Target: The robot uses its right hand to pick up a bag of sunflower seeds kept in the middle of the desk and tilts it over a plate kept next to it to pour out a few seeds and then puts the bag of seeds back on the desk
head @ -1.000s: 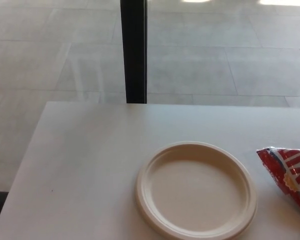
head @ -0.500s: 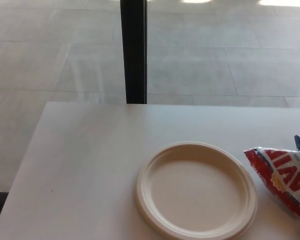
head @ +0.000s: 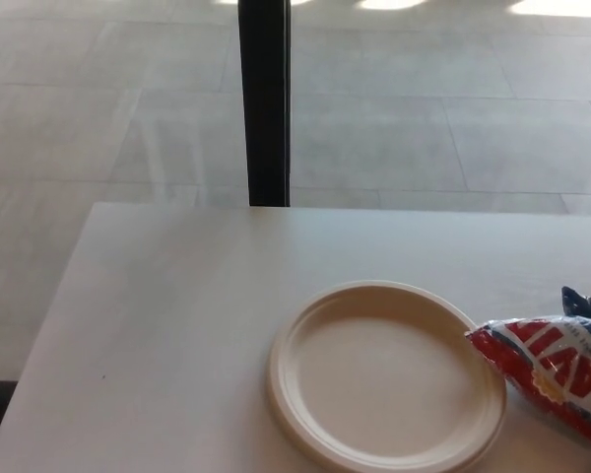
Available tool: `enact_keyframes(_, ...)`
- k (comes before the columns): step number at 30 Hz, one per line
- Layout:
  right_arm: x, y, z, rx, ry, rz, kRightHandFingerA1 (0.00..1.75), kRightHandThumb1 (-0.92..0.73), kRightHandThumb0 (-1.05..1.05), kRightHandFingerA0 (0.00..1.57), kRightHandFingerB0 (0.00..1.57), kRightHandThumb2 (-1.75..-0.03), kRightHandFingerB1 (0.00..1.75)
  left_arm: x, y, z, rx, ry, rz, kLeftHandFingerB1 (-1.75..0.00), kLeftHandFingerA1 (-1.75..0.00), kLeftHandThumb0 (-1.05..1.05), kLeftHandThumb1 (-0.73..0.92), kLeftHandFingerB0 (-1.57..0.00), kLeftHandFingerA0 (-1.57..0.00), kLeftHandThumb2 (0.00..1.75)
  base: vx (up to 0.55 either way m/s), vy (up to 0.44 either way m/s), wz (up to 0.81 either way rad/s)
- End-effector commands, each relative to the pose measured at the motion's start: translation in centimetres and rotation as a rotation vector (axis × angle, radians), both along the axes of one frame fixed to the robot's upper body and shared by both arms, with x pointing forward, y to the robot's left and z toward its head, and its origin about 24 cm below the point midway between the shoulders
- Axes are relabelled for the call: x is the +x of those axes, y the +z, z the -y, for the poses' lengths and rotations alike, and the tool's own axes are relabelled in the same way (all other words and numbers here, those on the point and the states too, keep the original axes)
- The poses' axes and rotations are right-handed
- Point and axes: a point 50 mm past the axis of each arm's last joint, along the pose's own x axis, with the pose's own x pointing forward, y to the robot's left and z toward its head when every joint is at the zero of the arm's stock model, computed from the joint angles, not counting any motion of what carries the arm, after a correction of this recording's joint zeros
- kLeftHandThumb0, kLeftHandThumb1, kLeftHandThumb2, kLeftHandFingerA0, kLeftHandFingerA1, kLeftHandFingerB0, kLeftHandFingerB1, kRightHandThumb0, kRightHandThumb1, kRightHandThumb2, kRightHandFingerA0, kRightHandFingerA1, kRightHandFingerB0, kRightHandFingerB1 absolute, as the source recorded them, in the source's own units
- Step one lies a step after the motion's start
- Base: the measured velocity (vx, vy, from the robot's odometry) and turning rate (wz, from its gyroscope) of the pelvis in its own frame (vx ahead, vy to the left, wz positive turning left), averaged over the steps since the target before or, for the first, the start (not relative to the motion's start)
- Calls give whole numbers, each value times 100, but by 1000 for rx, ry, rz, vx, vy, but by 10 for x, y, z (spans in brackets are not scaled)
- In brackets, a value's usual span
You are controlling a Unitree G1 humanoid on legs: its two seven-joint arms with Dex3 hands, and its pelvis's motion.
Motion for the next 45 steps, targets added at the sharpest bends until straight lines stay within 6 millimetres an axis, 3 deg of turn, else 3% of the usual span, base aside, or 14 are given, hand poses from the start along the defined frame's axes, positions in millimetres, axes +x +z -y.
enact_keyframes(1, -19, -30, -5, 25, 11, -89, 174, -50, -17, 90, 78, -101, 149, -1, 5, -4, 38, -23, -7, -41, -56, -74, 68, -54, -55, 61, 0, 0, 0)
enact_keyframes(7, -21, -29, -3, 88, -44, -20, 173, -52, -22, 88, 79, -102, 143, 0, 5, -5, 39, -20, -6, -42, -56, -72, 68, -54, -56, 61, 0, 0, 0)
enact_keyframes(8, -22, -29, -2, 91, -62, 6, 132, -53, -28, 116, 94, -111, 115, -1, 5, -5, 30, -4, 8, -43, -58, -71, 67, -56, -56, 60, 0, 0, 0)
enact_keyframes(10, -22, -29, -2, 98, -74, 13, 165, -57, -22, 90, 83, -105, 133, -1, 4, -5, 30, -3, 3, -42, -56, -71, 68, -54, -56, 61, 0, 0, 0)
enact_keyframes(12, -22, -29, -3, 136, -115, 48, 159, -57, -22, 93, 90, -94, 97, -1, 5, -5, 41, -17, -9, -41, -55, -73, 69, -54, -56, 61, 0, 0, 0)
enact_keyframes(16, -19, -27, -6, 267, -236, 142, 164, -55, -19, 92, 90, -91, 97, -1, 6, -6, 44, -17, -12, -42, -58, -74, 68, -56, -58, 61, 0, 0, 0)
enact_keyframes(18, -17, -24, -11, 326, -264, 199, 175, -58, -19, 91, 83, -90, 123, -1, 5, -6, 37, -6, 0, -55, -64, -72, 52, -48, -53, 93, 0, 0, 0)
enact_keyframes(19, -16, -23, -13, 337, -275, 219, 175, -60, -21, 92, 87, -85, 99, -2, 5, -6, 35, -4, -1, -41, -55, -71, 67, -53, -56, 60, 0, 0, 0)
enact_keyframes(27, 3, 5, -31, 432, -295, 371, 135, -44, -21, 120, 102, -105, 120, -5, 7, -6, 44, -22, -9, -41, -55, -73, 69, -52, -55, 61, 0, 0, 0)
enact_keyframes(29, 8, 12, -34, 431, -302, 377, 175, -53, -17, 93, 83, -96, 149, -5, 7, -7, 49, -27, -11, -41, -55, -73, 69, -53, -55, 61, 0, 0, 0)
enact_keyframes(31, 12, 20, -36, 433, -306, 400, 135, -47, -25, 119, 100, -104, 121, -4, 7, -7, 54, -24, -15, -41, -55, -72, 68, -55, -58, 61, 0, 0, 0)
enact_keyframes(34, 17, 32, -39, 438, -306, 434, 135, -47, -25, 120, 99, -103, 120, -5, 7, -7, 47, 3, -5, -42, -57, -73, 68, -55, -59, 61, 0, 0, 0)
enact_keyframes(35, 19, 35, -40, 443, -301, 442, 175, -55, -19, 92, 79, -94, 147, -5, 6, -7, 41, 22, 9, -41, -57, -71, 67, -56, -59, 60, 0, 0, 0)
enact_keyframes(45, 26, 62, -41, 479, -293, 535, 175, -46, -19, 95, 85, -117, 154, -6, 6, -7, 40, 47, 14, -42, -56, -70, 65, -59, -60, 60, 0, 0, 0)
